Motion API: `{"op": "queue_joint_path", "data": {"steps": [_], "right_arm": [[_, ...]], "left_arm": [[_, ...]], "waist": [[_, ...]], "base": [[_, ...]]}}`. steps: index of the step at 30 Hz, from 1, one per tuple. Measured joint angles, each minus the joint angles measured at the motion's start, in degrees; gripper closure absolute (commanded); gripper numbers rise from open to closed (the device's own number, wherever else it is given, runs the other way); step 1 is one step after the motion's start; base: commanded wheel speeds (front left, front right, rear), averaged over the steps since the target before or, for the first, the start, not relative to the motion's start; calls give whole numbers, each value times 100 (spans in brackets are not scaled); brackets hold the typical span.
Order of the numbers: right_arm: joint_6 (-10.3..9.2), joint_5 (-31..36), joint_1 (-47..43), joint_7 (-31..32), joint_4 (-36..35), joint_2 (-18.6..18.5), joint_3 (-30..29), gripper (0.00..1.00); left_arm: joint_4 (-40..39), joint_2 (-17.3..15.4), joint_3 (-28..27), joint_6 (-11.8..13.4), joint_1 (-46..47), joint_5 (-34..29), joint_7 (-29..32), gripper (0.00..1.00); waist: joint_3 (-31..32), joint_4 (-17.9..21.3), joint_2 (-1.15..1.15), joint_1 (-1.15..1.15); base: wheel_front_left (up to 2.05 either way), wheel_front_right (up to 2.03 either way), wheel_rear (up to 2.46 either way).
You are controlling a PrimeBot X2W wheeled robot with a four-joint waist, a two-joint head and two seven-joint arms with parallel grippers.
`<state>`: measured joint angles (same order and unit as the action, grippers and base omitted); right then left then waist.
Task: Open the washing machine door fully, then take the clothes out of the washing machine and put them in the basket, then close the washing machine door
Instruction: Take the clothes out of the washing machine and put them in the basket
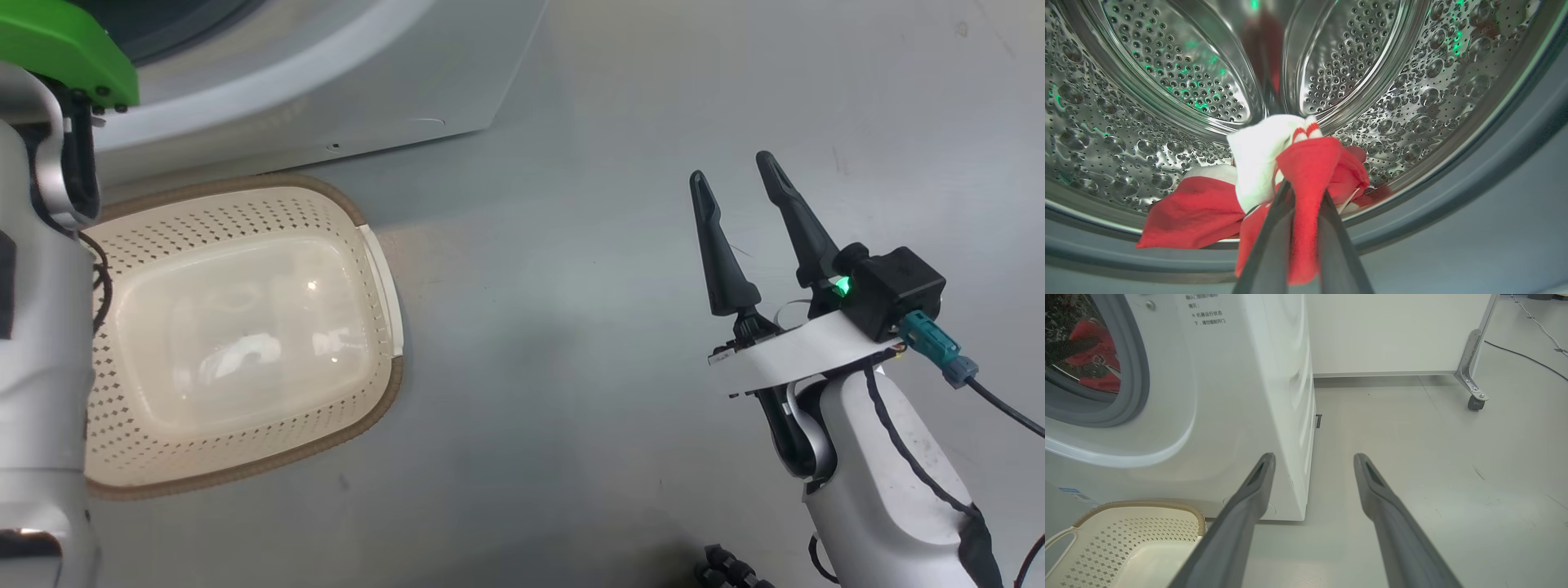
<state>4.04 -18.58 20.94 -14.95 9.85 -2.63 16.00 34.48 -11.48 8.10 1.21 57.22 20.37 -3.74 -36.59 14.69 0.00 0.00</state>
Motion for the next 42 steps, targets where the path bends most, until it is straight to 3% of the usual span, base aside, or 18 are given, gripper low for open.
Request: {"op": "queue_joint_path", "data": {"steps": [15, 42], "right_arm": [[58, 227, -419, 0, 226, -1, -124, 0], [119, 370, -1330, 1, 492, -1, -237, 0]], "left_arm": [[-422, 353, 153, 4, -1035, -42, -873, 100], [-2512, 463, 147, 258, -2502, -357, -1071, 100]], "waist": [[639, -423, 0, 0], [2213, -927, 0, 0]], "base": [[0, 0, 0], [0, 0, 0]]}}
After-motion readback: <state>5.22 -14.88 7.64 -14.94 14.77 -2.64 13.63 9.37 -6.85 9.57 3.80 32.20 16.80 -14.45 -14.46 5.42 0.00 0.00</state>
